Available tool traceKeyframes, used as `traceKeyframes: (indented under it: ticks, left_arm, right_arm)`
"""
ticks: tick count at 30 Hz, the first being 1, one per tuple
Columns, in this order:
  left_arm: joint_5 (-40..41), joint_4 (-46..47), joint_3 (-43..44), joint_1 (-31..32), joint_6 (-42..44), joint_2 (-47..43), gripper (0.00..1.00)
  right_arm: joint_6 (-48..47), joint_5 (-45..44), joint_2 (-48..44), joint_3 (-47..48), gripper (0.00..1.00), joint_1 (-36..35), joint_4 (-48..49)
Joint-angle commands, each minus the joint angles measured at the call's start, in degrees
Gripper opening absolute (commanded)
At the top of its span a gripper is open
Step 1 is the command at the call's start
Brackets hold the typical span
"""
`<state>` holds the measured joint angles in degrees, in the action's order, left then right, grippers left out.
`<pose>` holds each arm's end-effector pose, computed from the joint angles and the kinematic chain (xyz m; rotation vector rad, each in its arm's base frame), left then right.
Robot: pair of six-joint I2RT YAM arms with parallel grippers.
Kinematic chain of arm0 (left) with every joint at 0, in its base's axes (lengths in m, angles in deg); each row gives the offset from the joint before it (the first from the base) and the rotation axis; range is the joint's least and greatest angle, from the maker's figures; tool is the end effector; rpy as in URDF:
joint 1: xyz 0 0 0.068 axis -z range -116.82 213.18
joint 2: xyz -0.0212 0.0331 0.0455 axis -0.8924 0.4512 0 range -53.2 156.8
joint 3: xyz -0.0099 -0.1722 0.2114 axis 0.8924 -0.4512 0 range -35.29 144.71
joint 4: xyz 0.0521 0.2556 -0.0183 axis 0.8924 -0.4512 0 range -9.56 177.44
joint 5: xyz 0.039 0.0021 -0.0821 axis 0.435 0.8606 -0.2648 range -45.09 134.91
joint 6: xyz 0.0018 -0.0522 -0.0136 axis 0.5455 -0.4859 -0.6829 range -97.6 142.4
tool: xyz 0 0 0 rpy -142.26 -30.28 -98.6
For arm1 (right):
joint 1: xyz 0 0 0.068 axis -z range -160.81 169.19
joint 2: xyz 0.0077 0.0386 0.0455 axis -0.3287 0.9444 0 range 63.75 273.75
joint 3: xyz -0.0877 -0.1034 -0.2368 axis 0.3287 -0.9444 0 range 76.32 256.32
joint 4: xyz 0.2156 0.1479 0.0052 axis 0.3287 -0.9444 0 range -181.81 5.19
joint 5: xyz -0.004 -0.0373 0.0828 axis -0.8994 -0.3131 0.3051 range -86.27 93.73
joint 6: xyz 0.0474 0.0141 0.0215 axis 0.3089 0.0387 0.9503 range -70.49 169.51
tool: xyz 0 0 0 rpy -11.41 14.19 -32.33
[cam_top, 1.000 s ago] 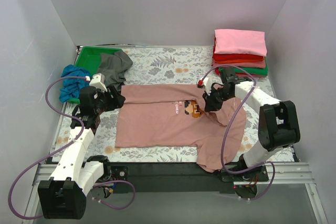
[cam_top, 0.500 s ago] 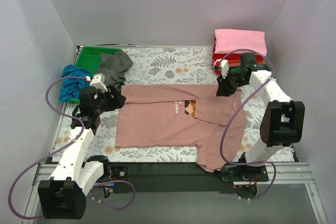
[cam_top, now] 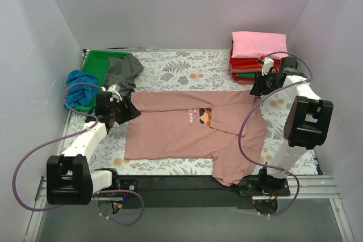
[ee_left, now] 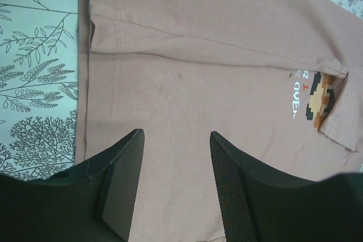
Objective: Fold and stack the t-shirts
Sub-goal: Fold the tshirt
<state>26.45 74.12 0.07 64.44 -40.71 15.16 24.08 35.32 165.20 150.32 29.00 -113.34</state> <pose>0.2349 -0.0165 0.1977 -1.1538 2.2449 -0.8842 0.3736 -0.0456 0.2261 -0.5290 2.3366 0.4225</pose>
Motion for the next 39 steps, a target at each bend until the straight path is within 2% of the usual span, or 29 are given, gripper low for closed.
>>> traceKeyframes:
  ticks: [1,6,13,21,29,32,36,39]
  left_arm:
    - [-0.6,1.6,3.6,0.2,0.5,-1.1,0.49]
    - [-0.4,3.6,7.1,0.2,1.0,3.3,0.49]
    - [0.4,5.9,12.5,0.2,1.9,12.0,0.49]
    - [0.6,7.5,16.2,0.2,2.6,17.2,0.48]
    - [-1.5,11.2,18.2,0.3,1.1,22.7,0.44]
    - [-2.0,13.0,19.6,0.3,-0.2,25.7,0.4]
    - [-2.5,13.1,22.4,0.9,-0.7,30.5,0.33]
    - [-1.1,13.0,24.2,1.6,-0.5,33.9,0.27]
  right_arm:
    - [6.1,-4.1,3.0,1.1,0.41,1.7,5.9]
    - [7.5,-7.0,8.2,3.7,0.46,3.0,7.3]
    - [9.2,-3.8,11.7,4.1,0.47,3.5,8.8]
    - [11.0,-0.5,10.2,3.2,0.45,3.6,11.3]
    - [13.1,-0.7,13.8,4.8,0.41,3.6,12.4]
    - [13.8,-1.0,13.6,4.6,0.36,3.5,13.9]
    - [14.7,-2.6,11.8,2.7,0.02,3.8,16.6]
    - [15.8,-4.8,10.0,0.9,0.01,5.0,19.1]
